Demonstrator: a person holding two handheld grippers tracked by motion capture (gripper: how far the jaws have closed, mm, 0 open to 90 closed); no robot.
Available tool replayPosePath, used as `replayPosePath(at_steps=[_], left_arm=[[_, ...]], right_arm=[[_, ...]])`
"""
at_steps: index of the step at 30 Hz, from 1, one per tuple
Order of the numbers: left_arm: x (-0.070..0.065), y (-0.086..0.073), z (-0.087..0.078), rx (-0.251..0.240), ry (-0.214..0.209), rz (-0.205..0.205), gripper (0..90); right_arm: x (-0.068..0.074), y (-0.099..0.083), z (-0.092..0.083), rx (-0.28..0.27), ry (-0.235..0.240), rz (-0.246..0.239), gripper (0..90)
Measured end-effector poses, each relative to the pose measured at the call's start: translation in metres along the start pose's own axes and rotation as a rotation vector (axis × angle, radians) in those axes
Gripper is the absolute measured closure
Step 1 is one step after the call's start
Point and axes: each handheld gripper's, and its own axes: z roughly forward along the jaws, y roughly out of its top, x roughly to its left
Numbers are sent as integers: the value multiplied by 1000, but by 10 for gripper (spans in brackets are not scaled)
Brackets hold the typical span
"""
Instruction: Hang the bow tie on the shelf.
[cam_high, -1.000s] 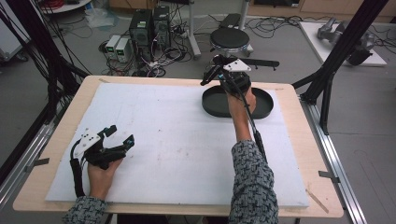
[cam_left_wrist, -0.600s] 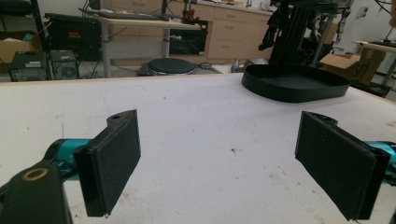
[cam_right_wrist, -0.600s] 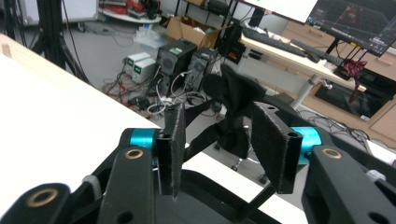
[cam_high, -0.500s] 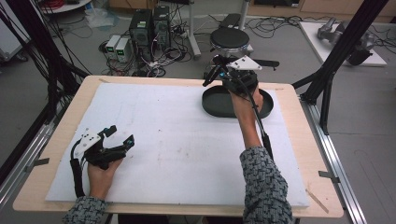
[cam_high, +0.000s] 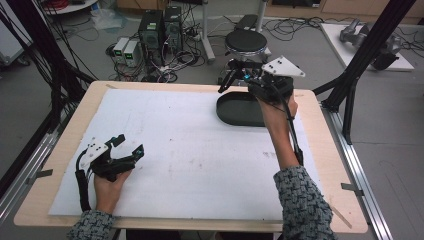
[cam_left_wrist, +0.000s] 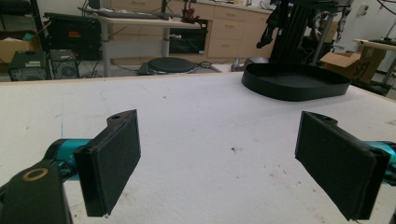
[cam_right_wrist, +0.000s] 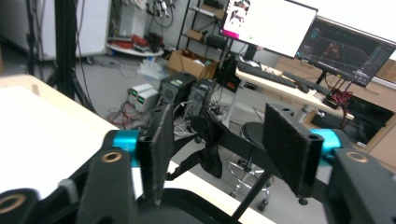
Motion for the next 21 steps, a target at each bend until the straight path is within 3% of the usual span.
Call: replayPosePath(at_steps=[8, 15, 21], left_arm=[[0, 0, 0, -3, 3, 2, 144], [-1, 0, 0, 3, 6, 11, 144], [-1, 0, 0, 6, 10, 14, 144]], right_arm=[[-6, 2, -37, -71, 3, 28, 313], [-9, -15, -61, -104, 6, 23, 202], [-8, -34, -80, -139, -1, 48, 121]])
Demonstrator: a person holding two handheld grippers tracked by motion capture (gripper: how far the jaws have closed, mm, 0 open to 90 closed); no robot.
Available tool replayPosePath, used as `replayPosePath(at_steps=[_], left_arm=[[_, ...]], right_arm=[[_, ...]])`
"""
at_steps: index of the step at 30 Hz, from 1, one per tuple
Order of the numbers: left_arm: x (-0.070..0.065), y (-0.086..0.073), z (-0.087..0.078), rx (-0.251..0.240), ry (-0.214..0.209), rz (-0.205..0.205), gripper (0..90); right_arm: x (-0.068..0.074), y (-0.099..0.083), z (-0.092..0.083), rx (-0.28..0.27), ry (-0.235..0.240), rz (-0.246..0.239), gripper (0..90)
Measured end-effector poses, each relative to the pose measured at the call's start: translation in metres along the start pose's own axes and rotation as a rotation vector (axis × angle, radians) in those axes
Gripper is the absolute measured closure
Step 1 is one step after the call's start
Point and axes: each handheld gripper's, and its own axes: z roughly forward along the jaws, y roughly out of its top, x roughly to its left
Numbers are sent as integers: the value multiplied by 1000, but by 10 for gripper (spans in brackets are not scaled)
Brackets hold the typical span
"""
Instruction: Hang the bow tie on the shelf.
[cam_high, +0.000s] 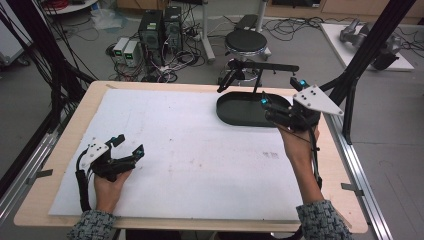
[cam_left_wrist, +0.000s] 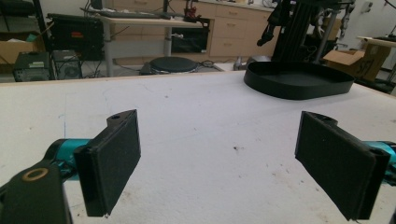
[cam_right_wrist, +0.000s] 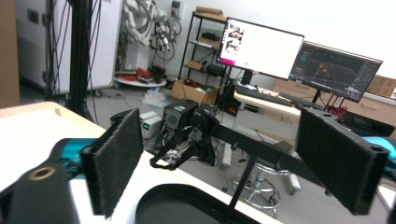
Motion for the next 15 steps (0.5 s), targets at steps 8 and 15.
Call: replayPosePath(at_steps=[8, 15], left_arm=[[0, 0, 0, 2, 4, 0, 144], [-1, 0, 0, 1, 11, 3, 144]], right_arm=[[6, -23, -33, -59, 13, -1, 118], [8, -51, -63, -117, 35, 29, 113]])
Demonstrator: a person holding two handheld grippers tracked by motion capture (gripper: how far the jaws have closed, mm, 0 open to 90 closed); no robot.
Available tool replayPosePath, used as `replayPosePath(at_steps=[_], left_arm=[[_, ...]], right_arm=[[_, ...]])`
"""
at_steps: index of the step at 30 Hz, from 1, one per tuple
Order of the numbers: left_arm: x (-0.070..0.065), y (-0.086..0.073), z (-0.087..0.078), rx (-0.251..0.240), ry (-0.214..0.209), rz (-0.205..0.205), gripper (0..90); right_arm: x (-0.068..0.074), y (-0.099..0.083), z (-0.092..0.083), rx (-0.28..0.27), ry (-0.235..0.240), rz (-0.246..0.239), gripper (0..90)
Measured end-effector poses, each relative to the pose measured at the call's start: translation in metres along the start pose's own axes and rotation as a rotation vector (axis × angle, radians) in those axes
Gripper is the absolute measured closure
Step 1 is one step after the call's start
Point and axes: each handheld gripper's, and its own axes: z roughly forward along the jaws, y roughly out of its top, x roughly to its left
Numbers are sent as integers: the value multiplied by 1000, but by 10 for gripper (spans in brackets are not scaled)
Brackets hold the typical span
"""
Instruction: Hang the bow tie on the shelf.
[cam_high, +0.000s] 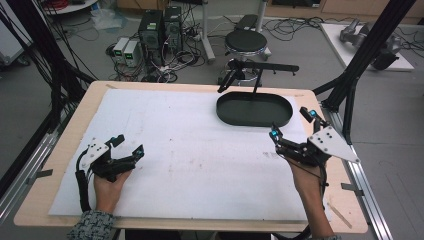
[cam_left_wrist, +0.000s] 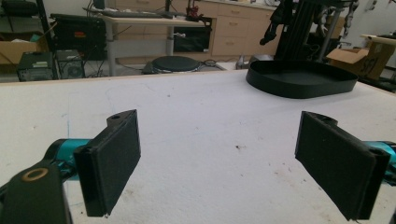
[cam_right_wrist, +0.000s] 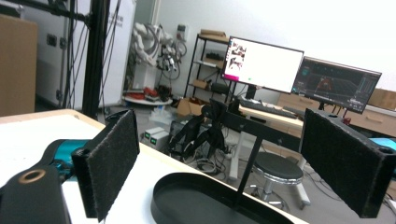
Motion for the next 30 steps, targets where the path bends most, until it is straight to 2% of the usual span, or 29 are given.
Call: replayPosePath(at_steps=[6, 8, 9, 16, 18, 23, 30], left_arm=[[0, 0, 0, 2, 2, 0, 144], [0, 0, 0, 4, 4, 0, 144], [0, 0, 0, 4, 5, 0, 144], [0, 0, 0, 3, 5, 3, 144], [0, 0, 0, 4, 6, 6, 144], [0, 0, 0, 5, 9, 9, 144], [-1, 0, 0, 5, 12, 11, 144]], right_arm=[[1, -20, -17, -19, 29, 55, 113], [3, -30, -22, -21, 43, 54, 113], [4, -40, -27, -7, 56, 61, 113], [9, -65, -39, 8, 73, 99, 113], [10, -72, -41, 17, 79, 96, 113], [14, -91, -45, 62, 90, 118, 113], [18, -98, -45, 82, 100, 119, 113]])
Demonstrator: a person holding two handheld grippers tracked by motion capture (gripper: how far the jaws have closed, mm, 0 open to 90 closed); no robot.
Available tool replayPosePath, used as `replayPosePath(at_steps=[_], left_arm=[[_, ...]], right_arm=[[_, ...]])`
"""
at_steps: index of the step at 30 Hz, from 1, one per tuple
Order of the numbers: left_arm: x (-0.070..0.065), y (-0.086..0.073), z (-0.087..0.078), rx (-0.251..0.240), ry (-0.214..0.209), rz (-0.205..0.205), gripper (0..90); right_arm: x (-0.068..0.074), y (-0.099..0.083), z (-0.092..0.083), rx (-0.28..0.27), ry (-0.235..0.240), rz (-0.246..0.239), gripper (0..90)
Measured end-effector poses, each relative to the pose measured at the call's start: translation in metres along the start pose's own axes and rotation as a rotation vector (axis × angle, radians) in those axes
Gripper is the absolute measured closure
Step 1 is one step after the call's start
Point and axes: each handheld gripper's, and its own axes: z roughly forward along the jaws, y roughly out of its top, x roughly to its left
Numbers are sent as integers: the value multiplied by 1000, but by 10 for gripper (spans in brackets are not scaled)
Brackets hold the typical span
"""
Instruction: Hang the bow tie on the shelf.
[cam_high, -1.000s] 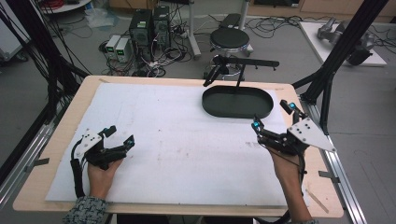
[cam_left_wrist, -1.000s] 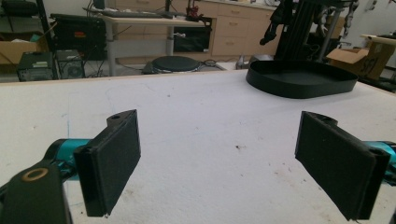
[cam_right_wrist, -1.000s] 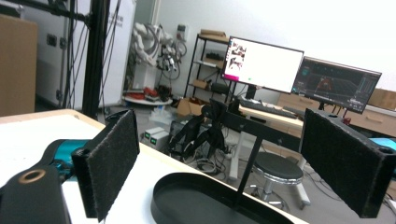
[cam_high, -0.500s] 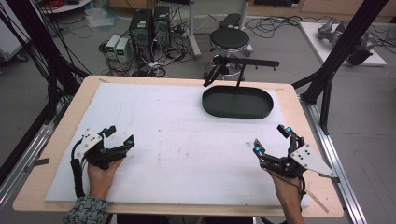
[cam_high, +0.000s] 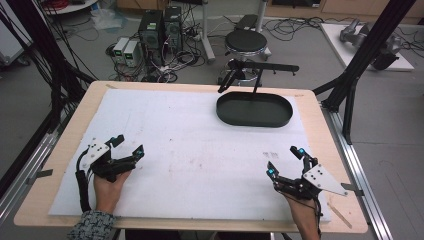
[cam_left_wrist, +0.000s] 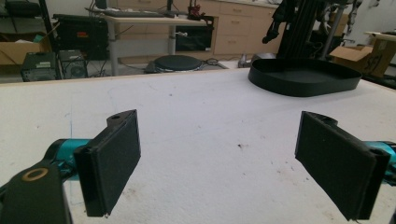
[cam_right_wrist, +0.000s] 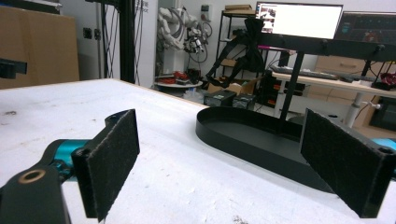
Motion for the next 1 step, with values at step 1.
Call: replayPosePath(at_steps=[1], left_arm=[[0, 0, 0, 4, 7, 7, 144]], right_arm=[[0, 1, 0, -6, 0, -5, 113]])
